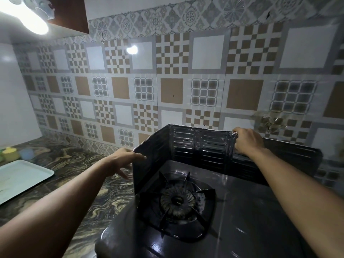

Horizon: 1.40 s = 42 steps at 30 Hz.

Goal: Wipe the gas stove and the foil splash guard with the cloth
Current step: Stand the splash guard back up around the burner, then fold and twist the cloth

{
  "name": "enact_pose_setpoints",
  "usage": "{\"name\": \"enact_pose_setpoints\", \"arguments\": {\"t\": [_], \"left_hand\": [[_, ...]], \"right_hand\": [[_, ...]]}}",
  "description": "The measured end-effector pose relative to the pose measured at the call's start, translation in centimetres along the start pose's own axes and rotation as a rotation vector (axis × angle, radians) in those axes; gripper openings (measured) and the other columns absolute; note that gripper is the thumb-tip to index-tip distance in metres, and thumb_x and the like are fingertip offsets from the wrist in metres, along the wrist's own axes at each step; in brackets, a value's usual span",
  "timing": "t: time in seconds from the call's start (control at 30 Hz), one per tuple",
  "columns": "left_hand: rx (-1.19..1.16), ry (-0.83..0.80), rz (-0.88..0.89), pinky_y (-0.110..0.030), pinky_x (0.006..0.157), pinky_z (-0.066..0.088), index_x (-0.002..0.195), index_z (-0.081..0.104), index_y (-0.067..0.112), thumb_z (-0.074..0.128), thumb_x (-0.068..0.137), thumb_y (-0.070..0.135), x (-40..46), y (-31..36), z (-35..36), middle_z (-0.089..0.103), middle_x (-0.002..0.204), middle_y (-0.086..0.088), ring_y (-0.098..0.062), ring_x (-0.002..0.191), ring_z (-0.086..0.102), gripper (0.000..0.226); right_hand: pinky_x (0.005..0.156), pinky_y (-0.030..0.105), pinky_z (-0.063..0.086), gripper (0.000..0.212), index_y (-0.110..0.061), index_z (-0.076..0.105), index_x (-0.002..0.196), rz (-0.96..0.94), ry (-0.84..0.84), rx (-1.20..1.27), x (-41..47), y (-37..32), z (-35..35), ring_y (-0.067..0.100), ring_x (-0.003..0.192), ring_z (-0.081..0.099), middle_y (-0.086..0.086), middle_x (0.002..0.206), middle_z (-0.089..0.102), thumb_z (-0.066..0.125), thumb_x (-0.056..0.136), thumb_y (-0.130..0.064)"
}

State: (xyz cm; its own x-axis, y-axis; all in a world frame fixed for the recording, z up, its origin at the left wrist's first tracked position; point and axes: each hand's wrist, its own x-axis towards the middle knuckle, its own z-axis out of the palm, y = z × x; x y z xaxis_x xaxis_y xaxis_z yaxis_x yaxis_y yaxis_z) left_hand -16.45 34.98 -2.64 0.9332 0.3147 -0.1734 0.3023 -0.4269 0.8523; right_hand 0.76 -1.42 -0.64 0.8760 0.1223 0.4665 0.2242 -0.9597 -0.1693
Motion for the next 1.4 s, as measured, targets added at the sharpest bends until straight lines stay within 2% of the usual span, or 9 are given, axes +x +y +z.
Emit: {"name": "enact_pose_setpoints", "arguments": {"t": [0.13,0.37,0.57,0.73,0.87,1.0,1.07,1.23,1.4], "left_hand": [[0.044,-0.005,0.021,-0.045,0.075,0.057,0.104,0.070,0.012,0.072,0.082,0.035,-1.6,-0.7,-0.6,0.065,0.114,-0.003,-0.028,0.103,0.061,0.031],[0.070,-0.032,0.024,-0.041,0.073,0.055,0.114,0.062,0.014,0.068,0.083,0.047,-3.7,-3.4,-1.9,0.061,0.117,-0.006,-0.026,0.098,0.064,0.046],[-0.048,-0.049,-0.017,-0.039,0.074,0.044,0.105,0.056,0.013,0.042,0.096,0.027,-6.3,-7.0,-2.3,0.061,0.109,-0.010,-0.027,0.084,0.063,0.021],[0.077,-0.051,-0.078,-0.028,0.058,0.043,0.090,0.061,0.005,0.045,0.091,0.008,-9.1,-12.5,-2.5,0.066,0.086,-0.011,-0.026,0.066,0.064,0.016],[0.304,-0.149,-0.126,-0.029,0.050,0.050,0.080,0.067,0.001,0.053,0.084,0.003,-11.4,-17.6,-2.1,0.071,0.085,-0.020,-0.031,0.070,0.071,0.015],[0.393,-0.274,-0.086,-0.024,0.048,0.046,0.094,0.072,-0.006,0.056,0.079,-0.001,-14.5,-21.7,-0.7,0.066,0.076,-0.020,-0.024,0.060,0.058,0.023],[0.460,-0.336,-0.019,-0.021,0.049,0.044,0.098,0.073,-0.003,0.059,0.079,0.000,-16.0,-23.4,0.3,0.064,0.080,-0.022,-0.018,0.064,0.055,0.024],[0.486,-0.269,0.073,-0.027,0.080,0.050,0.106,0.072,0.018,0.062,0.079,0.016,-17.5,-27.3,2.7,0.071,0.109,-0.011,-0.026,0.101,0.067,0.029],[0.489,-0.181,0.100,-0.035,0.075,0.050,0.092,0.071,0.010,0.057,0.075,0.015,-18.4,-28.3,3.6,0.070,0.104,-0.017,-0.033,0.100,0.065,0.023]], "right_hand": [[0.073,0.032,0.049,0.046,-0.021,0.058,0.129,0.001,-0.005,0.123,-2.1,-1.7,-1.4,0.033,0.096,0.063,0.014,0.116,0.067,0.059,0.085,-0.008],[0.090,0.033,0.050,0.044,-0.018,0.057,0.131,-0.075,-0.108,0.262,-8.1,-5.3,-3.7,0.023,0.104,0.061,0.006,0.122,0.063,0.062,0.088,-0.010],[0.094,0.028,0.046,0.035,-0.018,0.066,0.121,-0.119,-0.193,0.193,-14.2,-9.8,-5.6,0.022,0.108,0.063,0.003,0.113,0.071,0.066,0.086,-0.020],[0.094,0.031,0.050,0.027,-0.021,0.071,0.110,-0.109,-0.290,0.200,-21.0,-14.6,-5.2,0.019,0.103,0.065,0.001,0.109,0.072,0.069,0.083,-0.027],[0.082,0.022,0.046,0.014,-0.018,0.074,0.094,-0.113,-0.385,0.247,-27.4,-18.1,-4.6,0.011,0.082,0.063,-0.003,0.085,0.071,0.070,0.084,-0.027],[0.069,0.022,0.050,0.008,-0.022,0.073,0.080,-0.110,-0.507,0.290,-33.9,-21.4,-2.9,0.004,0.067,0.060,-0.011,0.069,0.065,0.073,0.080,-0.030],[0.071,0.024,0.053,0.009,-0.022,0.073,0.080,-0.094,-0.586,0.292,-37.0,-22.6,-1.3,0.005,0.069,0.063,-0.010,0.069,0.066,0.074,0.079,-0.031],[0.082,0.030,0.054,0.014,-0.025,0.072,0.086,0.057,-0.731,0.181,-43.4,-24.3,3.7,0.020,0.093,0.067,0.000,0.093,0.073,0.068,0.077,-0.035],[0.086,0.035,0.053,0.026,-0.023,0.070,0.105,0.283,-0.734,0.162,-47.0,-24.9,6.4,0.026,0.105,0.063,0.005,0.112,0.068,0.065,0.082,-0.036]]}}
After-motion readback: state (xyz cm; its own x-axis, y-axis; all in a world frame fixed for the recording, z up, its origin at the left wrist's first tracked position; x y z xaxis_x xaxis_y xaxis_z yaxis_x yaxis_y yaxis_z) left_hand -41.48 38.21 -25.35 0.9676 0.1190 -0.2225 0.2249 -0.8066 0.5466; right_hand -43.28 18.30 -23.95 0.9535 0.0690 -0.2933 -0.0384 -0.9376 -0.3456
